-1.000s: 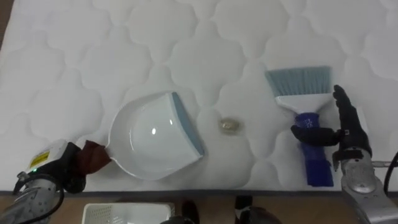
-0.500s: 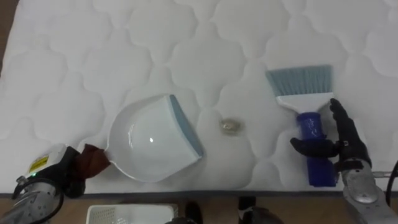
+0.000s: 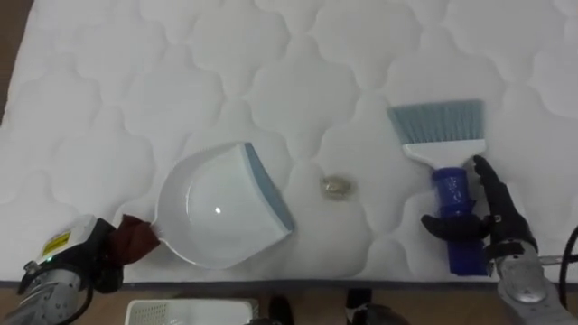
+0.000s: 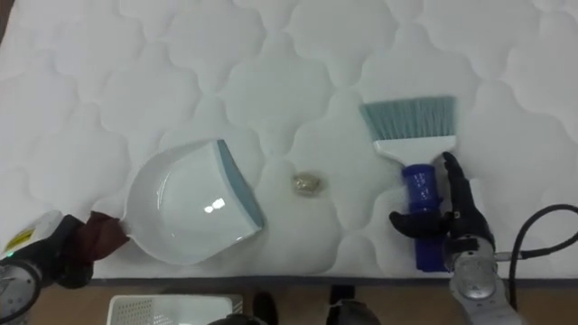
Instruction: Clean bed
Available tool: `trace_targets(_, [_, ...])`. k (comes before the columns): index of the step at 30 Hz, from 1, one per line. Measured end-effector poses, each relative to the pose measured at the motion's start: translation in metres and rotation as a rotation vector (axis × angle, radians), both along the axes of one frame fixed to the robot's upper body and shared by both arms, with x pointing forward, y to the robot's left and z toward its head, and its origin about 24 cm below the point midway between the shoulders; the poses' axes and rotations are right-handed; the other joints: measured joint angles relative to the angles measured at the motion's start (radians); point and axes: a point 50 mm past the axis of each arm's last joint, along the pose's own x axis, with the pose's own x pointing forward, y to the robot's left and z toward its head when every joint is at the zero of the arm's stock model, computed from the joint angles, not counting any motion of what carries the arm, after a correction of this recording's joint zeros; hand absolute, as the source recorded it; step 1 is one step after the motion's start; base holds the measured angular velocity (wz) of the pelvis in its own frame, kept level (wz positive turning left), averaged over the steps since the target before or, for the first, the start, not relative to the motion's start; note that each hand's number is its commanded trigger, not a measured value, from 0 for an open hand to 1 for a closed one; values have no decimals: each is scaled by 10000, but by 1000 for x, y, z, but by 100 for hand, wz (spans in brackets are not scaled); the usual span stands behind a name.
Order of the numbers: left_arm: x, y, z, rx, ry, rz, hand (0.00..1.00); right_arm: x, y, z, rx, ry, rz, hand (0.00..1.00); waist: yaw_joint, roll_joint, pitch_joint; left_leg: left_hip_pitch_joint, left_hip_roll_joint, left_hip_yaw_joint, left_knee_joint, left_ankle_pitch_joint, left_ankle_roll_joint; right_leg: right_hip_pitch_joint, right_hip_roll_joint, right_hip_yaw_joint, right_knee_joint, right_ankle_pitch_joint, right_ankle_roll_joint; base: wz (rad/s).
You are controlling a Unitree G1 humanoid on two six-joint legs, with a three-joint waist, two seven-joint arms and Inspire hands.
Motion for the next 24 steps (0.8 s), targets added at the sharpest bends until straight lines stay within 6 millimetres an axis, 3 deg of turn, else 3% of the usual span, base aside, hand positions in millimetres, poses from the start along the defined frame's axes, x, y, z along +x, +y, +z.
trace_targets(13, [3, 0, 1, -11, 72, 83, 100, 2, -2, -10, -1720, 870, 424, 0, -6, -13, 12, -9, -1, -26, 111, -5, 9, 73, -46, -34, 12, -59, 37, 2])
trace_targets(17, [4, -5, -2, -45, 347, -95, 100, 2, -5, -12, -1805, 1120, 260, 2, -3, 0, 23, -44, -14, -248, 93, -11, 11, 164, -40, -141, -20, -65, 37, 11])
trace_targets(18, [5, -6, -2, -4, 387, -132, 100, 3, -6, -12, -1840, 1194, 221, 29, -4, 6, 27, -51, -15, -270, 99, -11, 12, 180, -33, -178, -37, -63, 41, 8])
trace_targets(19, [5, -6, -2, 8, 391, -129, 100, 2, -7, -13, -1857, 1264, 201, 77, -6, 9, 29, -52, -19, -275, 99, -11, 12, 189, -29, -207, -44, -62, 41, 6])
trace_targets(20, [7, -6, -1, 33, 370, -113, 100, 3, -7, -13, -1903, 1268, 200, 100, 13, 8, 30, -55, -23, -266, 89, -11, 12, 197, -23, -261, -46, -61, 41, 3])
trace_targets(24, [9, -7, -1, 162, 435, -117, 100, 5, -13, -10, -2292, 1214, -138, 100, 30, 7, 52, -48, -42, -250, 48, -13, 19, 189, -18, -242, -19, -50, 56, 0])
